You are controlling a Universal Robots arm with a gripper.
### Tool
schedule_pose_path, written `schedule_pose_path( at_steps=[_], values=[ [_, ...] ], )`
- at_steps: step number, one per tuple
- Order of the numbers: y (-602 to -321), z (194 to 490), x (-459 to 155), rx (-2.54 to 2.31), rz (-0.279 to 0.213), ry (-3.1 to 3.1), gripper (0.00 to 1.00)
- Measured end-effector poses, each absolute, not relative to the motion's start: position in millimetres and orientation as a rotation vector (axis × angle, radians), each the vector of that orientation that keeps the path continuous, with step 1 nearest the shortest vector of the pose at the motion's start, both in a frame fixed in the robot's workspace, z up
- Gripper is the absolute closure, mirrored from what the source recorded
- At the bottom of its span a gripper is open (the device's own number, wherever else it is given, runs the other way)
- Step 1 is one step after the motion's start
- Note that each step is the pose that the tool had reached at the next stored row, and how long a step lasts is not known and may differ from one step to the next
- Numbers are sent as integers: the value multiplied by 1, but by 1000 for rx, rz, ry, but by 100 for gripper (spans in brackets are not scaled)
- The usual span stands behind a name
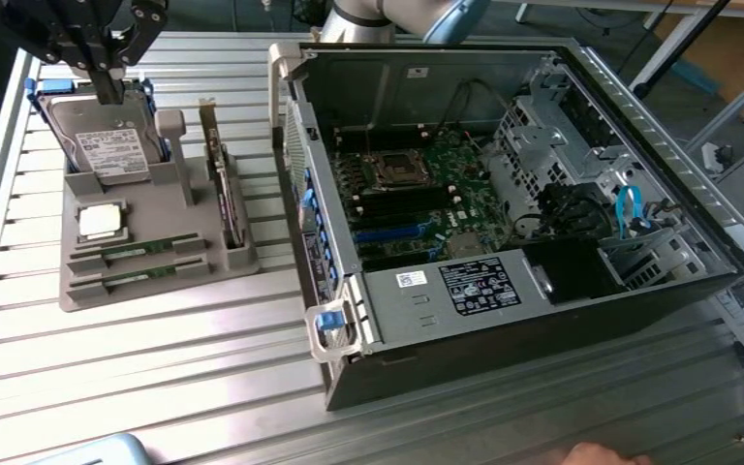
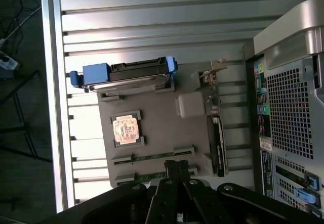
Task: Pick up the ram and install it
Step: 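Reach for the ram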
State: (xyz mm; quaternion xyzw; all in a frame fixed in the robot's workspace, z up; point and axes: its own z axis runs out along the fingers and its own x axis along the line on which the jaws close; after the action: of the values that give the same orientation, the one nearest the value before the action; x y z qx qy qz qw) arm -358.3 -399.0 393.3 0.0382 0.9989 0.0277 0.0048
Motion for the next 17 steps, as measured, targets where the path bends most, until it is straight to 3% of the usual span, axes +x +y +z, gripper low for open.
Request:
schedule_pose_path(
  at_steps=[17],
  values=[
    [-399, 393, -369, 119, 87, 3132, 89]
  ],
)
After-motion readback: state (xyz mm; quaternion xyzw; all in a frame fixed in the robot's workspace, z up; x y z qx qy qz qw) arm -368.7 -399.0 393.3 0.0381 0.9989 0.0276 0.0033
